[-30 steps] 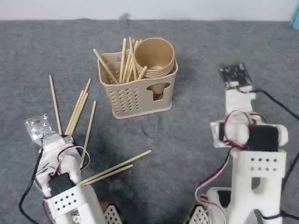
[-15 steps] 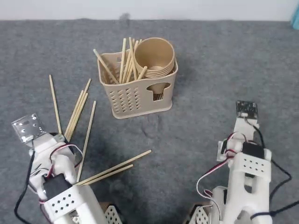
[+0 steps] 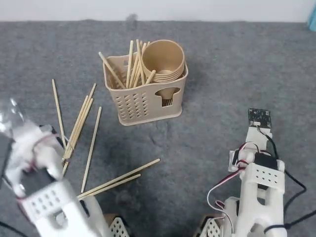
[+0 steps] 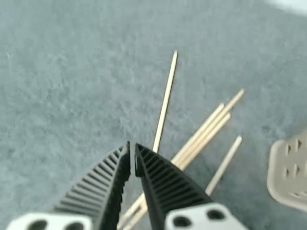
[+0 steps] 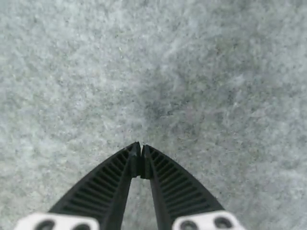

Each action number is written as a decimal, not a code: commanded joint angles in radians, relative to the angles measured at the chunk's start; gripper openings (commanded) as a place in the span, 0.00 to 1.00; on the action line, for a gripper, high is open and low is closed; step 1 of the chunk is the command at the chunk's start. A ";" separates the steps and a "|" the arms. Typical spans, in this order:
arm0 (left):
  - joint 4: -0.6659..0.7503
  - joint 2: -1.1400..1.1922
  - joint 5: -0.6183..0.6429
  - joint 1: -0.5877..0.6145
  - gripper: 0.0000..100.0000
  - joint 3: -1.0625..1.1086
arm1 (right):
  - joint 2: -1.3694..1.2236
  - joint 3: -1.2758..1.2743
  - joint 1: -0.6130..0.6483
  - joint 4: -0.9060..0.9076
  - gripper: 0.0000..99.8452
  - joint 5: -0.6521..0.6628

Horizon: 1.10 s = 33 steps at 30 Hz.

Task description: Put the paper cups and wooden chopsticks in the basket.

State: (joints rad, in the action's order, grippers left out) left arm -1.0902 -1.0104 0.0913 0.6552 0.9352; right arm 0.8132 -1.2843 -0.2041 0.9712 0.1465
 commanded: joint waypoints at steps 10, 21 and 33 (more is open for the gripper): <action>-0.307 1.137 -0.002 -0.018 0.01 -1.096 | 0.028 -0.002 0.022 -0.021 0.01 -0.003; -0.651 1.916 0.002 -0.106 0.01 -2.140 | 0.028 -0.003 0.022 -0.021 0.01 -0.003; -0.598 2.391 0.006 -0.112 0.20 -2.606 | 0.028 -0.003 0.022 -0.021 0.01 0.032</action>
State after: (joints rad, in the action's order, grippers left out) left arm -1.7223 1.3663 0.0913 0.5493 -1.6226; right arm 0.8132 -1.2935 -0.1918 0.9636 0.1465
